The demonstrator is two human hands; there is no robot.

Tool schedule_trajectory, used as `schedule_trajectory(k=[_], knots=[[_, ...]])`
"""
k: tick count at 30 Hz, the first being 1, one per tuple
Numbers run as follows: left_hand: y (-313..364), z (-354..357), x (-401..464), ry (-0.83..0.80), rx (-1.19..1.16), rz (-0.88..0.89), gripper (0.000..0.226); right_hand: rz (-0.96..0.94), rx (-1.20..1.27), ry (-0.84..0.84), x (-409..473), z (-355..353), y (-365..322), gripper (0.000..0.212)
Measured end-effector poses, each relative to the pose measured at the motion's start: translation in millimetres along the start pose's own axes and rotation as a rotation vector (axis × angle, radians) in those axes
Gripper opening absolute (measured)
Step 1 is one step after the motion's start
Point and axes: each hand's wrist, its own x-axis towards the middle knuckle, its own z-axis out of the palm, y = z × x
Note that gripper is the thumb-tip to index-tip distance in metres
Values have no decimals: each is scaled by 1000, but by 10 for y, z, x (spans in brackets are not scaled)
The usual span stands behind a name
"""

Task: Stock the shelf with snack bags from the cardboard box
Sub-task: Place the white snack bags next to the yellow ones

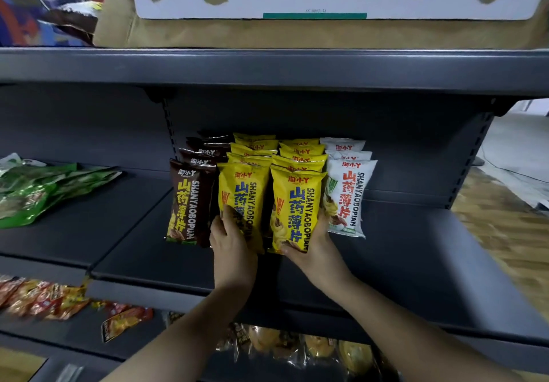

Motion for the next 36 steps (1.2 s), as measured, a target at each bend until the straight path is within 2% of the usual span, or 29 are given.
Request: schedule_trajectory(k=[8,13,18,22,26,30,34,36], knots=[[-29,10,43,23,-78,27,73,50,-15,-4,56,21,22,86],[-9,-33,-65,135,25,86,60,46,-93,39,-1,-102,-38,70],[160,-69,-481,275,70,213,39,33,-255,106,-258,-374,-155,37],[315,-3,-1045,275,100,227,38,39,-281,112,-686,-689,-243,41],[397,203,-1675,187,7,251,28,96,-228,65,-1187,-995,-259,34],[391,523,-2319,-40,-49,262,35,95,-182,59,-1708,-1189,-121,29],[292,906,-2752,-291,23,333,22,130,-195,-1,-2216,-1223,241,20],[202,1081,-2888,-416,74,317,17,228,-218,-79,-2454,-1198,470,18]])
